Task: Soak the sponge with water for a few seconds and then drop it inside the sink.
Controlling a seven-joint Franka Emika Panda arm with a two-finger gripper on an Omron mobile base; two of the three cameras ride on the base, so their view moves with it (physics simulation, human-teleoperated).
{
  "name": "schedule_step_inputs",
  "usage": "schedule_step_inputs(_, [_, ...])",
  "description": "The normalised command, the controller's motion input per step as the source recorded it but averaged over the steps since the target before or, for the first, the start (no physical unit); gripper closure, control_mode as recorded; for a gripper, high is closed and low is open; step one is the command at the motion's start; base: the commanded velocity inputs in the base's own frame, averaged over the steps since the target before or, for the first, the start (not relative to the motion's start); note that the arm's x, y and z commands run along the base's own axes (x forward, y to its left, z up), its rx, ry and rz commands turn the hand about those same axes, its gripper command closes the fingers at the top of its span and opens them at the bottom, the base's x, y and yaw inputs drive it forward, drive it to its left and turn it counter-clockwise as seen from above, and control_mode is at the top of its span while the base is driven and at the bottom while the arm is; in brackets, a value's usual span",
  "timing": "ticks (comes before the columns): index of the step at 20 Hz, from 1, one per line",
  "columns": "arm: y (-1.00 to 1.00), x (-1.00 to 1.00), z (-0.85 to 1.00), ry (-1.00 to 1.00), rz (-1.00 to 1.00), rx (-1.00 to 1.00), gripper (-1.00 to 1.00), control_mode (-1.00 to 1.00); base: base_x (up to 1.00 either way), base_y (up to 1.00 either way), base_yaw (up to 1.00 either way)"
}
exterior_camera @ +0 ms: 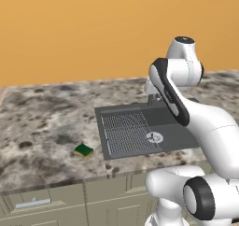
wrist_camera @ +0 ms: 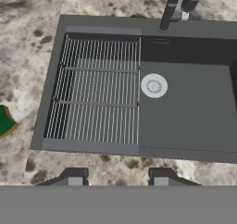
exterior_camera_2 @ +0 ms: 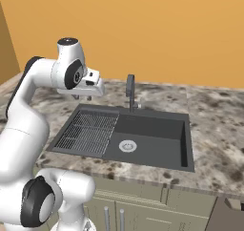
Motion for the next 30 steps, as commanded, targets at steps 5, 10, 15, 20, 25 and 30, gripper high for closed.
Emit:
schedule_step_inputs(5, [0.01,0.00,0.00,0.00,0.02,0.00,-1.00,-1.00,0.00,0.00,0.00])
schedule_step_inputs(10, [0.00,-0.02,0.00,0.00,0.07,0.00,-1.00,-1.00,0.00,0.00,0.00])
schedule_step_inputs(15, [-0.05,-0.01,0.00,0.00,0.08,0.00,-1.00,-1.00,0.00,0.00,0.00])
schedule_step_inputs(20, [-0.19,0.00,0.00,0.00,0.07,0.00,-1.00,-1.00,0.00,0.00,0.00])
schedule_step_inputs(25, [-0.18,0.00,0.00,0.00,0.05,0.00,-1.00,-1.00,0.00,0.00,0.00])
schedule_step_inputs(30, [-0.17,0.00,0.00,0.00,0.04,0.00,-1.00,-1.00,0.00,0.00,0.00])
